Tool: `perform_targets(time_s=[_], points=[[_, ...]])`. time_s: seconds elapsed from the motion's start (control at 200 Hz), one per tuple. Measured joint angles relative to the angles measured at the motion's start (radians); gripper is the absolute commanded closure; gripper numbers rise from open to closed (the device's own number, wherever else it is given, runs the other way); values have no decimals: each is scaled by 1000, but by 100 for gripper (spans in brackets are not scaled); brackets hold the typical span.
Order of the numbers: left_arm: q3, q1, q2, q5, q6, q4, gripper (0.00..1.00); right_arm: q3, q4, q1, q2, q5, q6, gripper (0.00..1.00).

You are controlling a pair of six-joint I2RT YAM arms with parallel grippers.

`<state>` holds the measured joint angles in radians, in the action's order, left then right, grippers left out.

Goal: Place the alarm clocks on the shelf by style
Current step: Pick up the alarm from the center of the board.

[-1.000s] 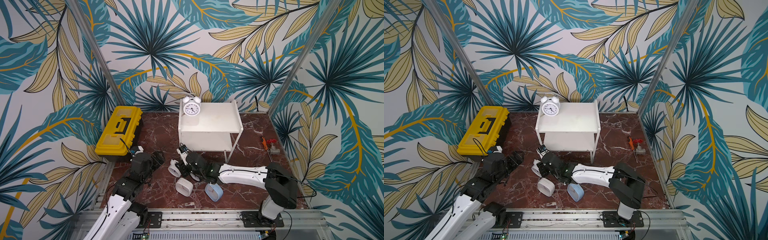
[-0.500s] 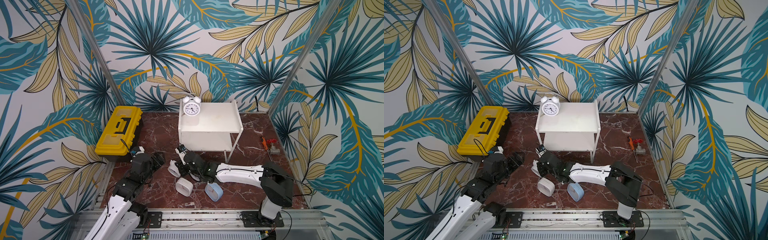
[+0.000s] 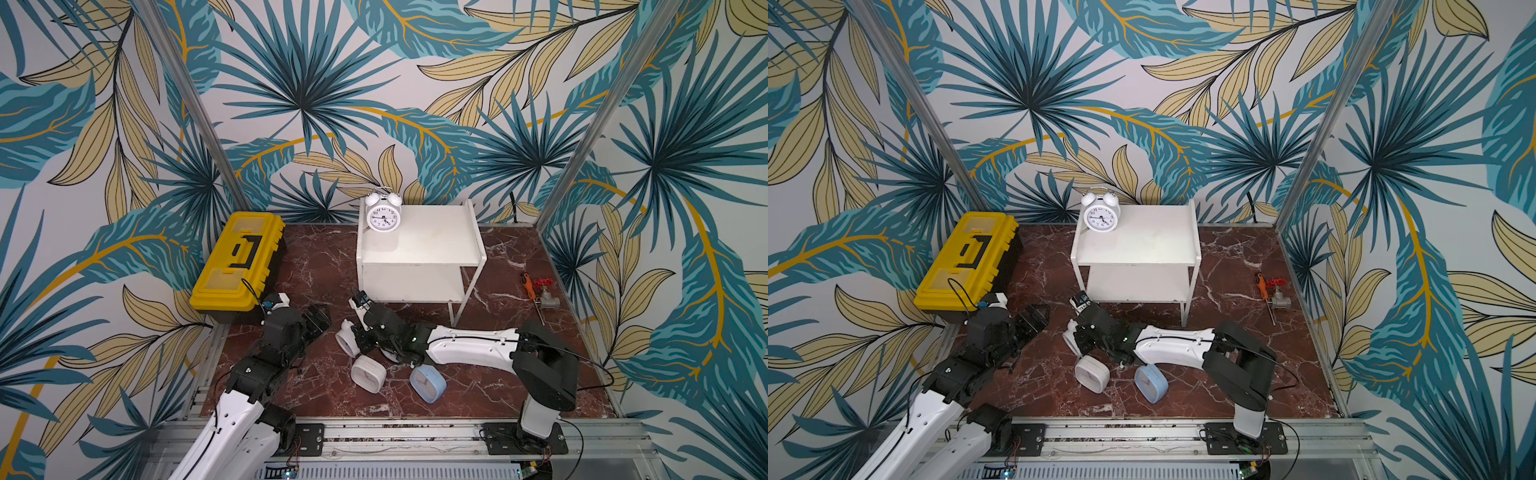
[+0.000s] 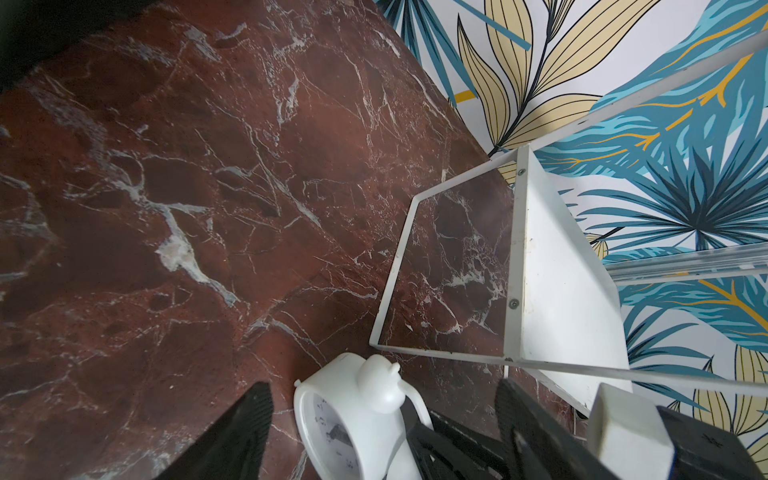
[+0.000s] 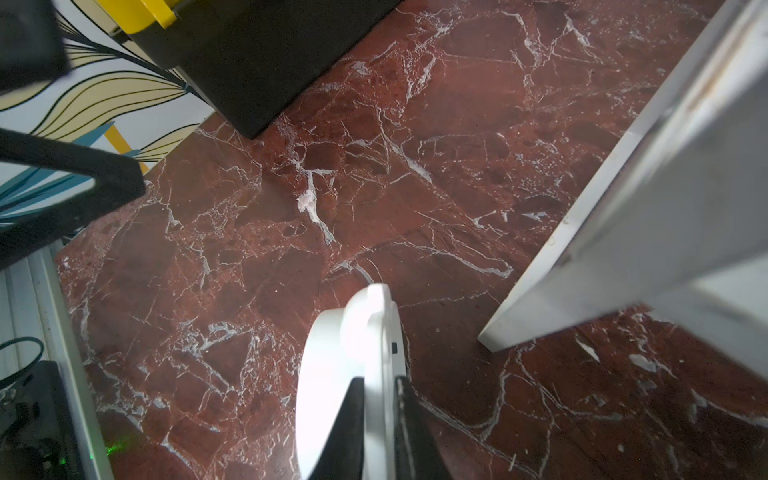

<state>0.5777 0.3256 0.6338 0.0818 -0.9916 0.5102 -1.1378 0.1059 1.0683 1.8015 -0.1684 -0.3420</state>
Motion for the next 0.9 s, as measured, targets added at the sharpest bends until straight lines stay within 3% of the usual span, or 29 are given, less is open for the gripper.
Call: perform_targets(time_s=[0.065,0.416,0.716,0.816,0.896], points=[[0,0,0,0,0,-3,13,-10,-19,0,0,2,3,100],[56,-3,54,31,67,2,12,-98,-139,1,-59,3,6,100],[265,-6,103,31,194,10,10,-55,-267,-1,-481,27,17,100],[309,-7,117,-63,246,-1,11,-29,-321,-32,-620,113,16,100],[342,-7,132,-211,294,-38,11,-11,-366,-102,-701,221,7,100]])
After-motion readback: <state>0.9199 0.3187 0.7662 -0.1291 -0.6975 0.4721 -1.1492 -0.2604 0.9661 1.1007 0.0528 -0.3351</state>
